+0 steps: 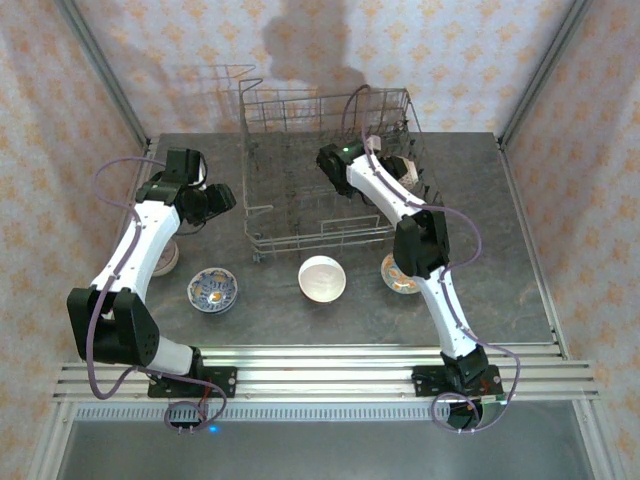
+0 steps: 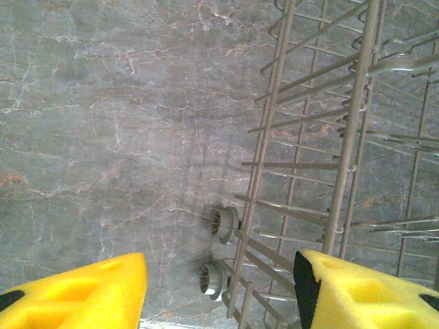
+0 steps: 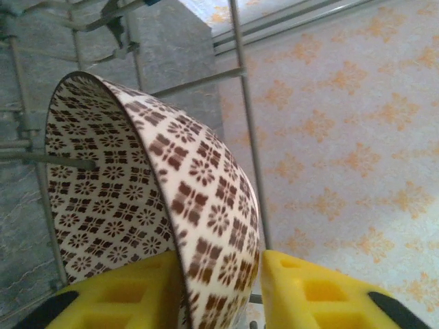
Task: Load the bowls into the dish rack
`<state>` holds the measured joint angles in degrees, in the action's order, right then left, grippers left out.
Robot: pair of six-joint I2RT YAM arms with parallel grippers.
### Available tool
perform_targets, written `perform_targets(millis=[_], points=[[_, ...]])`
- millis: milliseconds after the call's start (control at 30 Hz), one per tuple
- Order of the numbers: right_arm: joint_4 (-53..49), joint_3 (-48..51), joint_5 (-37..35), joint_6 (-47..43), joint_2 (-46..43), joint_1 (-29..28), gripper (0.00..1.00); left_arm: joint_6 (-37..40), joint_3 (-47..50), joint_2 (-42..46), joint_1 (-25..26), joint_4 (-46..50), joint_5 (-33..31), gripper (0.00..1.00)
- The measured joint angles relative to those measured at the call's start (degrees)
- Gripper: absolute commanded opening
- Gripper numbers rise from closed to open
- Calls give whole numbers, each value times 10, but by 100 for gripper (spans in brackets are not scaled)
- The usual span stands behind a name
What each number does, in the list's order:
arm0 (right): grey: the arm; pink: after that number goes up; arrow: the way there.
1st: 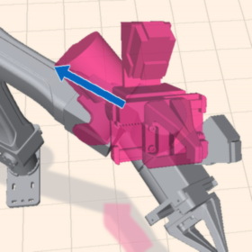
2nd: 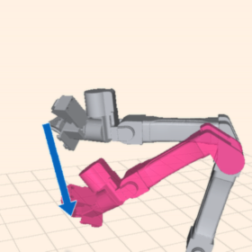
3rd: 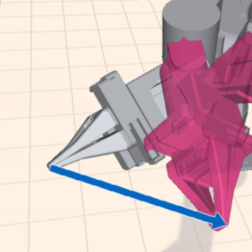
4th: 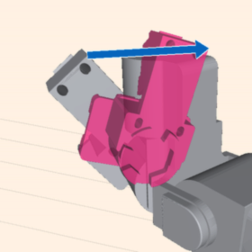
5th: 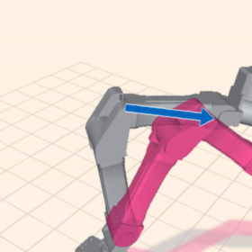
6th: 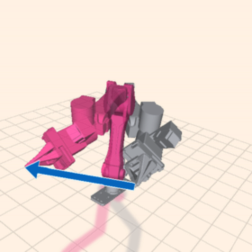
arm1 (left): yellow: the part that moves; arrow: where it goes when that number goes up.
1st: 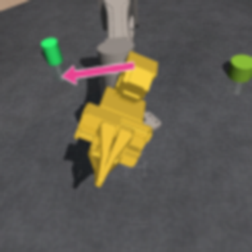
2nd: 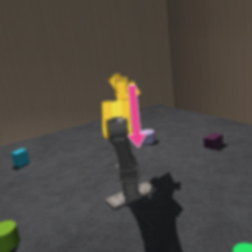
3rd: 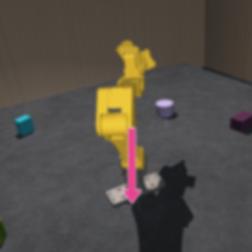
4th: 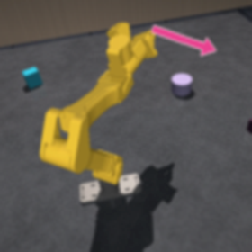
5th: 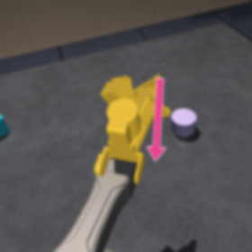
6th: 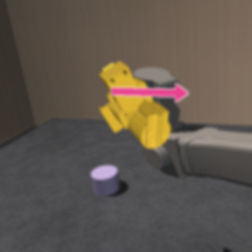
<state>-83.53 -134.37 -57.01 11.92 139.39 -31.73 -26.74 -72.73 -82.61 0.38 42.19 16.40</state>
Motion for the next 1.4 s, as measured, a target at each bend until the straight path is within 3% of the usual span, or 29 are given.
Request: perform_targets(millis=[733, 1267, 1400], points=[[52, 2, 121, -35, -7, 19, 75, -4, 9, 18, 0, 0, 3, 60], [56, 59, 270, -2, -189, 5, 83, 14, -4, 61, 2, 1, 38, 61], [69, 122, 286, 8, -254, 5, 83, 13, -4, 92, 26, 2, 39, 61]])
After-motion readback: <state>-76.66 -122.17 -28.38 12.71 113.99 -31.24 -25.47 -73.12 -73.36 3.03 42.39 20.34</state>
